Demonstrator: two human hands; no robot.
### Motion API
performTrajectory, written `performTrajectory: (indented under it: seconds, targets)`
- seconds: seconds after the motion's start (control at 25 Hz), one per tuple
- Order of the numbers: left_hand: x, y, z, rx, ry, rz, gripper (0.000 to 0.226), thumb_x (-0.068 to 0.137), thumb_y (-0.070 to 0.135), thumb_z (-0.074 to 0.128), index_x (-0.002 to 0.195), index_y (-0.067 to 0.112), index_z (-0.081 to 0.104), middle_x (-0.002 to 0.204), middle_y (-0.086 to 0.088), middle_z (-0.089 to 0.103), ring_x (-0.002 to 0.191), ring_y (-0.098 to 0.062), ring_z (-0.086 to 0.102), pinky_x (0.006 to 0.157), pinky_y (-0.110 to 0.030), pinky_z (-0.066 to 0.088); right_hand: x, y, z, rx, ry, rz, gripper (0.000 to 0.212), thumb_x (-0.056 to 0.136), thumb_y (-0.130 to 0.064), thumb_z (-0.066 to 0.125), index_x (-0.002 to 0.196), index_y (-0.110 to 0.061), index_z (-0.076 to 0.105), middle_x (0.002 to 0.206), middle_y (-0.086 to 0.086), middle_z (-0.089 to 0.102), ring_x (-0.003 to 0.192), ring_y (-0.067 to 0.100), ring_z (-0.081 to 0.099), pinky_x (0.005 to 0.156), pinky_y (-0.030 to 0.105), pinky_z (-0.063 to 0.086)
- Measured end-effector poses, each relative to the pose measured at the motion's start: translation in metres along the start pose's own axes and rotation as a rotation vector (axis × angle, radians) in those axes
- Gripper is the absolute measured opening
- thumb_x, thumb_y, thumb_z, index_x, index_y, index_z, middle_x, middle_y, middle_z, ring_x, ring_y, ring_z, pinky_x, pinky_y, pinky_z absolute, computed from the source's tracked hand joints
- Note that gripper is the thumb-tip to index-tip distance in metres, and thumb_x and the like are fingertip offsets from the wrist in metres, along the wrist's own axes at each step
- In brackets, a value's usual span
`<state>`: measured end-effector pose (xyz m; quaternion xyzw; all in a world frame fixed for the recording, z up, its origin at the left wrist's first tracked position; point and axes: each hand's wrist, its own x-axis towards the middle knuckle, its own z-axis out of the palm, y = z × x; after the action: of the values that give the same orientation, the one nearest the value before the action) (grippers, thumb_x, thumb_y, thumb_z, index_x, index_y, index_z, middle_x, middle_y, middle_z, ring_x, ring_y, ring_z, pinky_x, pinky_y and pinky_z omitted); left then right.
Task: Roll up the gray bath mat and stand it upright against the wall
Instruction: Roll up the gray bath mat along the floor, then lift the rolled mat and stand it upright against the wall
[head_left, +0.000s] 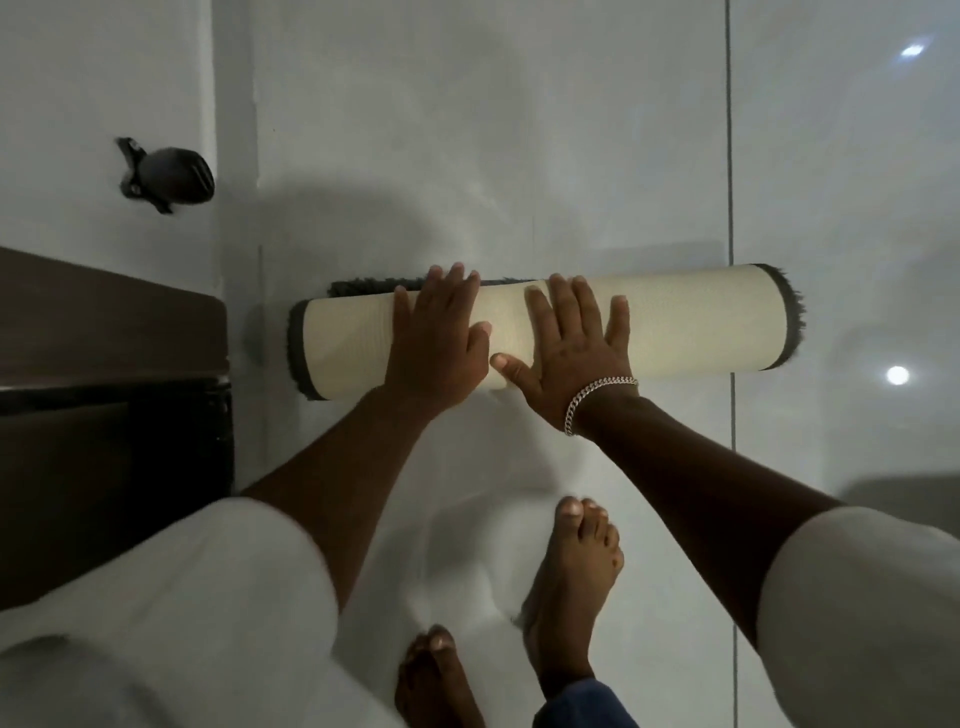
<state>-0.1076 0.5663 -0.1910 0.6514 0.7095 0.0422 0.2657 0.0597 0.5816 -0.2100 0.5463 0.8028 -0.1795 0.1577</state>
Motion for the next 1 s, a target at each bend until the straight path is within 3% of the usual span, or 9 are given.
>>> performTrajectory:
  seconds: [0.08, 0.16, 0.24, 0.32, 0.4, 0.56, 0.8, 0.88, 1.0]
  targets:
    - [-0.026, 0.010, -0.002, -0.134, 0.256, 0.018, 0.046, 0.088, 0.007, 0.060, 0.132, -0.002, 0.054, 0.139, -0.025, 0.054, 0.135, -0.040, 0.045, 0.114, -0.055, 0.035, 0.018, 0.004, -0.011, 0.049, -0.067, -0.004, 0.091, 0.085, -0.077, 0.010, 0.154, -0.019, 0.008, 0.165, 0.011, 0.009, 0.152, 0.030, 0.000, 0.116, 0.063, -0.003]
    - [-0.059, 0.025, -0.001, -0.227, 0.322, -0.107, 0.035, 0.084, 0.002, 0.060, 0.119, 0.001, 0.062, 0.120, -0.020, 0.065, 0.119, -0.034, 0.057, 0.104, -0.042, 0.046, 0.036, 0.007, -0.026, 0.068, -0.132, -0.011, 0.089, 0.085, -0.077, 0.013, 0.153, -0.020, 0.009, 0.164, 0.009, 0.011, 0.151, 0.030, 0.003, 0.116, 0.064, 0.000]
    - [-0.069, 0.037, 0.005, -0.499, 0.151, -0.469, 0.028, 0.087, 0.004, 0.056, 0.114, 0.006, 0.062, 0.110, -0.011, 0.067, 0.110, -0.028, 0.063, 0.096, -0.036, 0.051, 0.049, 0.008, -0.038, 0.063, -0.208, -0.015, 0.088, 0.086, -0.077, 0.016, 0.153, -0.020, 0.009, 0.164, 0.008, 0.013, 0.151, 0.029, 0.005, 0.117, 0.063, 0.001]
    - [-0.053, 0.038, 0.016, -0.767, -0.187, -0.909, 0.033, 0.091, 0.005, 0.051, 0.123, 0.007, 0.058, 0.114, -0.012, 0.068, 0.106, -0.028, 0.065, 0.087, -0.037, 0.053, 0.061, 0.010, -0.044, 0.052, -0.262, -0.020, 0.088, 0.085, -0.078, 0.016, 0.152, -0.021, 0.011, 0.163, 0.008, 0.016, 0.150, 0.029, 0.009, 0.117, 0.063, 0.004]
    - [-0.030, 0.035, 0.029, -1.047, -0.389, -1.074, 0.037, 0.098, 0.007, 0.046, 0.134, 0.006, 0.048, 0.121, -0.017, 0.068, 0.105, -0.030, 0.065, 0.079, -0.039, 0.054, 0.074, 0.014, -0.050, 0.053, -0.292, -0.034, 0.089, 0.083, -0.080, 0.013, 0.151, -0.023, 0.017, 0.159, 0.007, 0.025, 0.147, 0.029, 0.018, 0.115, 0.062, 0.010]
    - [0.011, 0.014, 0.045, -1.457, -0.237, -1.052, 0.031, 0.096, 0.001, 0.041, 0.124, 0.003, 0.054, 0.114, -0.018, 0.068, 0.108, -0.032, 0.065, 0.078, -0.039, 0.052, 0.112, 0.022, -0.062, 0.075, -0.355, -0.024, 0.099, 0.069, -0.090, 0.003, 0.145, -0.032, 0.030, 0.149, 0.006, 0.043, 0.137, 0.031, 0.037, 0.108, 0.058, 0.022]
    - [0.034, 0.012, 0.033, -1.965, -0.123, -0.951, 0.029, 0.083, -0.005, 0.032, 0.079, 0.016, 0.052, 0.090, -0.002, 0.059, 0.103, -0.020, 0.058, 0.114, -0.046, 0.032, 0.146, 0.016, -0.082, 0.139, -0.421, 0.075, 0.104, 0.063, -0.095, 0.000, 0.137, -0.037, 0.045, 0.136, -0.001, 0.060, 0.125, 0.031, 0.051, 0.100, 0.055, 0.030]
    - [0.032, 0.020, 0.022, -2.040, 0.013, -1.019, 0.019, 0.072, 0.003, 0.039, 0.079, 0.017, 0.050, 0.093, -0.002, 0.055, 0.112, -0.023, 0.052, 0.115, -0.044, 0.029, 0.140, 0.012, -0.090, 0.230, -0.456, 0.109, 0.101, 0.064, -0.095, 0.005, 0.133, -0.036, 0.050, 0.135, 0.000, 0.060, 0.126, 0.031, 0.051, 0.103, 0.051, 0.035]
    - [0.029, 0.027, -0.014, -2.079, 0.207, -1.002, 0.018, 0.062, 0.005, 0.044, 0.074, 0.017, 0.046, 0.084, -0.002, 0.050, 0.097, -0.022, 0.050, 0.105, -0.042, 0.035, 0.128, 0.004, -0.115, 0.494, -0.469, 0.162, 0.085, 0.075, -0.089, 0.019, 0.111, -0.026, 0.064, 0.118, 0.001, 0.065, 0.116, 0.028, 0.056, 0.093, 0.040, 0.038]
